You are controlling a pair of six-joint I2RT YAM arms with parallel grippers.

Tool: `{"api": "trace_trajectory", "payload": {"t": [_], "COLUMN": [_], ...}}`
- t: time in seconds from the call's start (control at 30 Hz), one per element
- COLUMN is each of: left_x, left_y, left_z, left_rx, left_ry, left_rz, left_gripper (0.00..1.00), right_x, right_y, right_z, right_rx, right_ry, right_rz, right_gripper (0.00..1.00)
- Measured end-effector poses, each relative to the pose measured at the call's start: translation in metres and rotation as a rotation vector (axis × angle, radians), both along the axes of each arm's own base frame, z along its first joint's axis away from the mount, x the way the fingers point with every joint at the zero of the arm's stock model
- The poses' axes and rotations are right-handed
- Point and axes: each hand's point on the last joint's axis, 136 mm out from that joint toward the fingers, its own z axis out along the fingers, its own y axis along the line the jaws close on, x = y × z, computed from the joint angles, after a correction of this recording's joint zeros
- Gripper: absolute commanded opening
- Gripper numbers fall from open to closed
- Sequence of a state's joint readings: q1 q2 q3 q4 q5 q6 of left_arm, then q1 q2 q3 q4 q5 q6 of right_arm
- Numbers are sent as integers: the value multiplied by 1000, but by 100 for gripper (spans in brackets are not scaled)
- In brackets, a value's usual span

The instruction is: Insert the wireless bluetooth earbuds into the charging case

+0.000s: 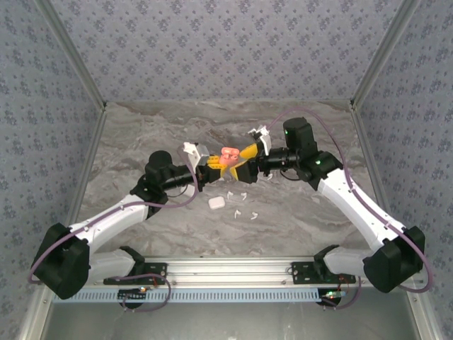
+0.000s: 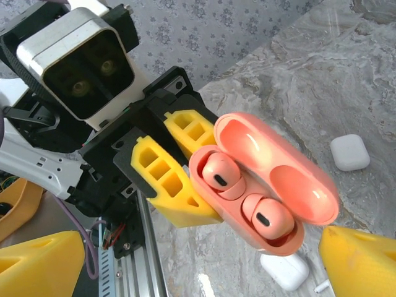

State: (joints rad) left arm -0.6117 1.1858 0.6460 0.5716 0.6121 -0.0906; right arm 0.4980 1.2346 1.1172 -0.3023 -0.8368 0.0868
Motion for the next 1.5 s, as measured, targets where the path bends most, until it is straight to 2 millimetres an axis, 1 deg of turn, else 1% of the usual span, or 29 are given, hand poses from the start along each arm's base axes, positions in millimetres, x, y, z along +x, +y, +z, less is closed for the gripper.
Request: {"api": "trace_trajectory", "payload": {"t": [0.2, 0.3, 0.43, 0.57, 0.77, 0.87, 0.93, 1.0, 1.1, 1.37, 1.5], "left_x": [0, 0, 0, 0, 0, 0, 0, 0, 0, -1, -1], "left_y": [0, 0, 0, 0, 0, 0, 0, -1, -1, -2, -3], "left_z": [0, 0, 0, 0, 0, 1, 4, 6, 7, 9, 11], "left_rx": [0, 0, 0, 0, 0, -2, -5, -8, -9, -13, -17], "left_ry": [0, 0, 0, 0, -1, -3, -8, -12, -12, -17, -22], "left_rz": [0, 0, 0, 0, 0, -1, -1, -3, -5, -13, -18], "left_gripper": [0, 0, 0, 0, 0, 0, 0, 0, 0, 0, 0], "right_x": [2, 6, 16, 20, 15, 12, 12, 12, 12, -1, -2], "right_y": [1, -3, -8, -4, 9, 13, 13, 14, 13, 4, 3], "right_z": [5, -1, -10, -15, -5, -1, 0, 1, 3, 16, 17], "right_rx": [14, -7, -29, -37, -3, 11, 16, 20, 22, 53, 54], "right_ry": [-26, -12, 11, 27, 7, 0, -4, -11, -18, -78, -84], "right_rz": [0, -24, -59, -55, 5, 24, 27, 28, 26, 21, 19], "right_gripper": [100, 100, 100, 100, 100, 99, 98, 95, 94, 94, 96]}}
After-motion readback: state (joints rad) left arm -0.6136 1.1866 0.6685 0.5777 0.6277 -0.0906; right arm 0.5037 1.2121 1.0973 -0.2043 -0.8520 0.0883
